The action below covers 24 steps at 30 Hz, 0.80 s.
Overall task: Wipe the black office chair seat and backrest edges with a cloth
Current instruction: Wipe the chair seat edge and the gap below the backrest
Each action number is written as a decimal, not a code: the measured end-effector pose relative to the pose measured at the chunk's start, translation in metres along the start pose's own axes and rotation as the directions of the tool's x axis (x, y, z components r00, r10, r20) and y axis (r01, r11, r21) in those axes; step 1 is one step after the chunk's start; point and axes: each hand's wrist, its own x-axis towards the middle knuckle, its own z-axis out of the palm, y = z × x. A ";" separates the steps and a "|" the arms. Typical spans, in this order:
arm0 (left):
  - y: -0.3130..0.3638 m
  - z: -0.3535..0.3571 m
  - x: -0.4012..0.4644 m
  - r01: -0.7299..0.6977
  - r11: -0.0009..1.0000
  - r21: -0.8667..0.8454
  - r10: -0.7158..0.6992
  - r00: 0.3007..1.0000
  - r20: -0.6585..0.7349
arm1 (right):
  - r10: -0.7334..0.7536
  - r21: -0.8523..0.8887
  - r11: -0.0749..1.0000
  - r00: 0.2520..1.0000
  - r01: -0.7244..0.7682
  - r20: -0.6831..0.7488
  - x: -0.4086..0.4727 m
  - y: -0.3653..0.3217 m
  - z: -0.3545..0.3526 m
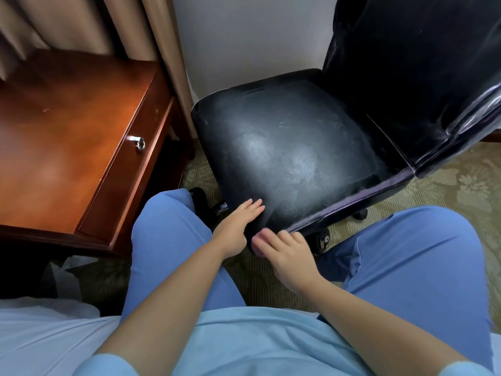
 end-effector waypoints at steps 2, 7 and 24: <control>0.000 -0.001 0.000 -0.005 1.000 0.003 0.005 1.000 0.001 | -0.113 -0.022 0.993 0.992 0.114 0.049 -0.002 0.002 0.002; -0.002 0.000 0.000 -0.007 1.000 0.012 0.007 1.000 -0.003 | -0.184 -0.063 0.980 0.978 0.191 0.100 -0.013 -0.003 0.006; 0.005 -0.004 -0.002 0.020 0.999 -0.028 -0.018 0.995 0.093 | 0.190 0.228 0.949 0.973 -0.216 0.131 -0.004 0.013 -0.018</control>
